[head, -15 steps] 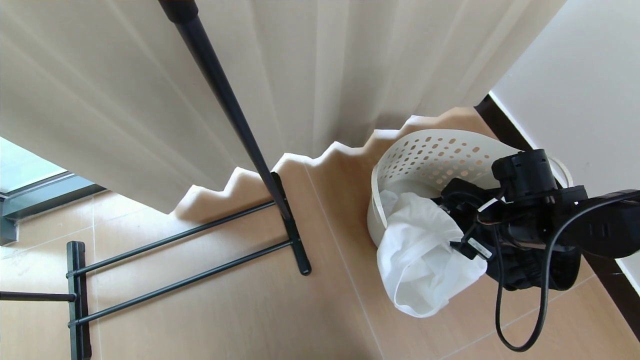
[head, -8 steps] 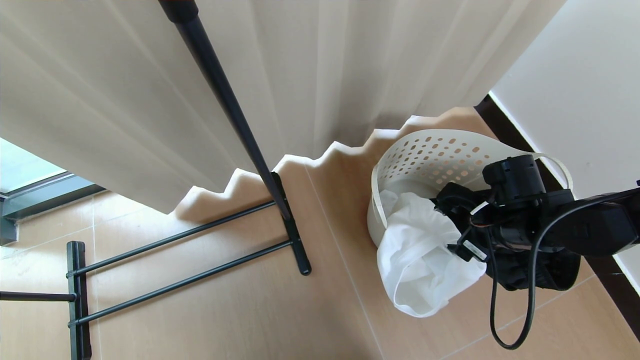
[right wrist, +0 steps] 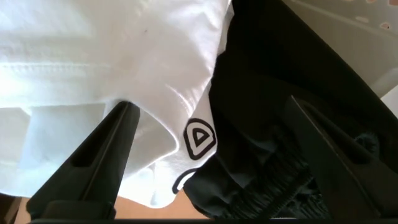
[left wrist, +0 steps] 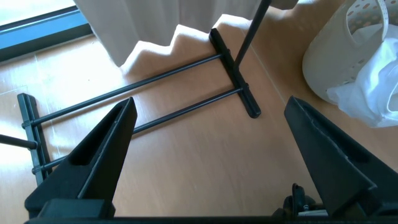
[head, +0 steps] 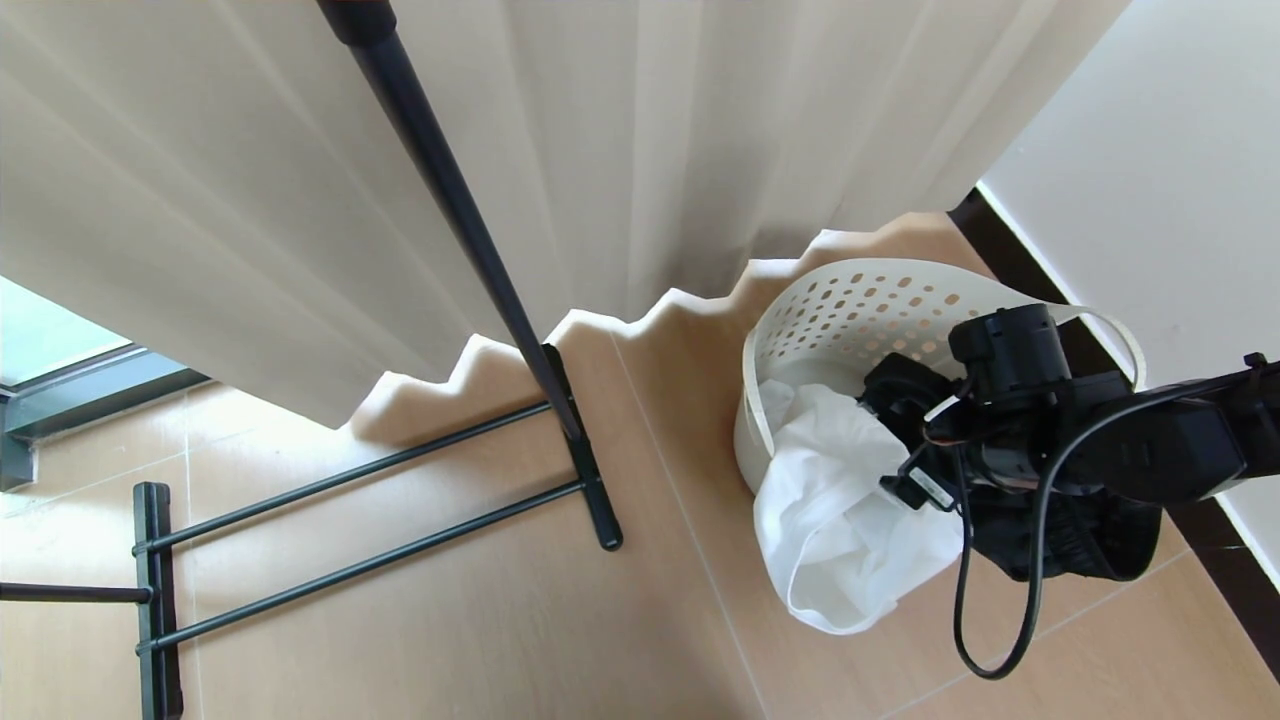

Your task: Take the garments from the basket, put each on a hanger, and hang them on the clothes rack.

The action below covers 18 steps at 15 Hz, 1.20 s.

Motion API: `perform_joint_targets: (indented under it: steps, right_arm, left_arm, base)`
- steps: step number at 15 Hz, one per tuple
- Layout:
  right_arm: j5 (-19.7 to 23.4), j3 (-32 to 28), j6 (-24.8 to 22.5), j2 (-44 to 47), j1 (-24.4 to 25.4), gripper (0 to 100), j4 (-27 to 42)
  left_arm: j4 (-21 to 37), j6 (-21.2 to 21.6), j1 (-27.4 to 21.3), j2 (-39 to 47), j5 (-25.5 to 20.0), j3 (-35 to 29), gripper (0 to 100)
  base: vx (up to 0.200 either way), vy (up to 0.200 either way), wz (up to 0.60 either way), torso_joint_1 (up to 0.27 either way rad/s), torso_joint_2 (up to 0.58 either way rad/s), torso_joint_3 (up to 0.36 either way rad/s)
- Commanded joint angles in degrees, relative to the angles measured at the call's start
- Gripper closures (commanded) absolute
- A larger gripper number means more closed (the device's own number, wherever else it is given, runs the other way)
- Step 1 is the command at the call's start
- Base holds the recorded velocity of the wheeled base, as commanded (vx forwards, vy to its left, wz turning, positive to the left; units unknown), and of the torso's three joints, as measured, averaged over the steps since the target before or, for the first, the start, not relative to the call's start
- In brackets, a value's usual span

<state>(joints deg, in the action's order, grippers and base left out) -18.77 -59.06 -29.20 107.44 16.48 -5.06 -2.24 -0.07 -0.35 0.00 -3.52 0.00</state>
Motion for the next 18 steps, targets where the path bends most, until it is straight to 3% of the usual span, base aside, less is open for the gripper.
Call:
perform_joint_targets:
  steps: [1,4,11,18]
  right_arm:
    - [-0.1,0.3,0.5,0.3,1.4,0,-0.6]
    - [-0.1,2.6,-0.2,-1.4,2.0,0,0.1]
    - [0.3,4.4,-8.8,-4.4,4.0,0,0.0]
    - [-0.8,3.7,-8.9,0.9,6.8,0,-0.6]
  left_arm:
    - [0.0,0.0,0.0,0.0,0.0,0.0,0]
    - [0.0,0.0,0.0,0.0,0.0,0.0,0]
    - [0.0,0.0,0.0,0.0,0.0,0.0,0]
    - [0.0,0.0,0.0,0.0,0.0,0.0,0]
  base:
    - [0.0,0.0,0.0,0.0,0.0,0.0]
    - [0.0,0.0,0.0,0.0,0.0,0.0]
    - [0.0,0.0,0.0,0.0,0.0,0.0]
    - [0.0,0.0,0.0,0.0,0.0,0.0]
